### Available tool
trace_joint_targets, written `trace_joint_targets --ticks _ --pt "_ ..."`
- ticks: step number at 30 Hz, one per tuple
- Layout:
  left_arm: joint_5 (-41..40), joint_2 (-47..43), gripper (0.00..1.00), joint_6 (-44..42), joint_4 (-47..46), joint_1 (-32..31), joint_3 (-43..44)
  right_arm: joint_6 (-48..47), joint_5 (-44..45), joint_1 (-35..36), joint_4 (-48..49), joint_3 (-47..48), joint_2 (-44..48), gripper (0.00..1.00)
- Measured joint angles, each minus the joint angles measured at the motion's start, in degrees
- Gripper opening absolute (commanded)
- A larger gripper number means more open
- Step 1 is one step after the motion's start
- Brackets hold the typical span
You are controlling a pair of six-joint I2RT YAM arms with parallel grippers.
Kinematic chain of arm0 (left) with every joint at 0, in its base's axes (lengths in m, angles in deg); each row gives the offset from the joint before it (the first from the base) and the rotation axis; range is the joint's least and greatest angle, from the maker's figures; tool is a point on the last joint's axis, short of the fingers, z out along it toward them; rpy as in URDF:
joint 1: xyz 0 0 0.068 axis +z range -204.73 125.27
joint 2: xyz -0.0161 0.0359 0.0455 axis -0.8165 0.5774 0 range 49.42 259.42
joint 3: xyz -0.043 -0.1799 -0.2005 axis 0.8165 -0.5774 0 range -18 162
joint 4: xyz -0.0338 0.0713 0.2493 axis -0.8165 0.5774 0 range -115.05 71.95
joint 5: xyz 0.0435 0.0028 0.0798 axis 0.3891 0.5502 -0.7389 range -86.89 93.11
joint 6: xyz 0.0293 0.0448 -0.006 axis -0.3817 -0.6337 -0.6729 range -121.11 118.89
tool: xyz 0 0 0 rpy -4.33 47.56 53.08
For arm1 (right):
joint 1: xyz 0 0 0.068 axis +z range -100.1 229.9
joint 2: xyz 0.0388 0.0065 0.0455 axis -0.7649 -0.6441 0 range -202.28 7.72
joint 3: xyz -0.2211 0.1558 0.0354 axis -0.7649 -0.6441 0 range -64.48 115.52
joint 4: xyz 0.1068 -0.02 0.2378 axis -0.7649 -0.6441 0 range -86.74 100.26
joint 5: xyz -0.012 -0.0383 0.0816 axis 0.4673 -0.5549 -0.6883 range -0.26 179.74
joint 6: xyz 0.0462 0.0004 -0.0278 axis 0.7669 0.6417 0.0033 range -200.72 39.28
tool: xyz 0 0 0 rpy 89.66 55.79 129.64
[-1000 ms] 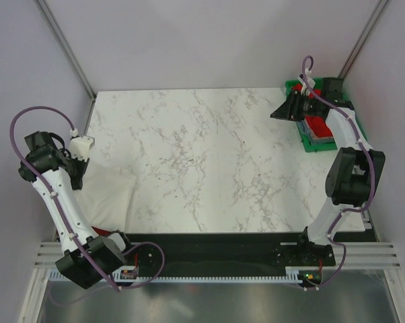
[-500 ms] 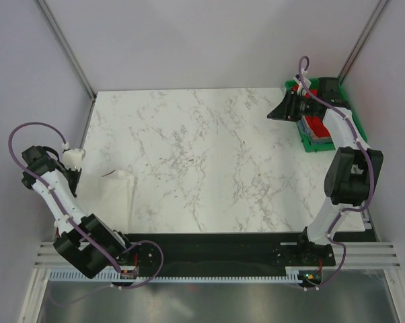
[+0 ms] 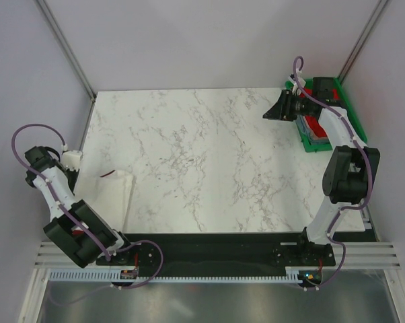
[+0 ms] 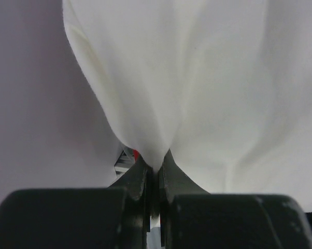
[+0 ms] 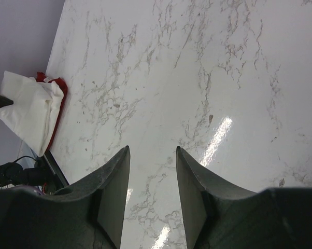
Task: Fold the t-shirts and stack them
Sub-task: Neatly place the folded tshirt to the corner, then reset both grippers
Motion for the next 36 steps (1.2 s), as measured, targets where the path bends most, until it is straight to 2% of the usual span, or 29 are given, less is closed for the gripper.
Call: trace_joint_targets --ticks 5,8,9,11,12,13,18,22,24,30,36 --pt "-1.6 0.3 0.03 0.3 -2.1 0.2 -2.0 0.4 0.0 0.5 0.5 0.0 -0.1 0.48" --pt "-2.5 1.4 0.21 1.2 -3.0 0.2 -2.3 0.4 0.0 0.7 1.0 0.0 -0.2 0.49" --pt "-2.9 1.7 0.50 1.7 -3.3 0.2 -2.4 0.4 0.0 0.7 1.1 0.0 -0.2 0.49" --pt "-3.7 1.8 0.65 2.9 -4.2 0.2 -2.6 0.4 0.0 0.9 1.3 0.0 -0.2 0.49" --pt "-4.2 1.7 0.88 3.7 -4.6 0.3 -2.6 0.4 0.0 1.0 1.3 0.0 -0.2 0.49" --pt "-4.3 1.4 1.00 4.2 -5.0 0.4 -2.6 0.4 0.0 1.0 1.3 0.0 -0.2 0.49" --pt "-1.6 -4.6 1.00 8.1 -5.2 -1.2 -1.1 0.4 0.0 1.0 1.3 0.0 -0.2 0.50" --pt "1.6 -11.1 1.00 10.3 -5.7 -8.2 3.3 0.3 0.1 1.0 1.3 0.0 -0.1 0.55" --pt "4.1 -13.3 1.00 11.6 -5.7 -11.5 5.4 0.4 0.5 1.0 1.2 0.0 0.0 0.98" --pt "12.2 -14.6 1.00 19.0 -4.9 -20.2 11.2 -4.1 7.0 2.5 1.1 -0.2 2.7 0.98" --pt "16.7 -7.8 1.00 28.3 -4.5 -30.2 19.4 -10.4 18.4 11.8 1.7 -1.2 9.6 0.98"
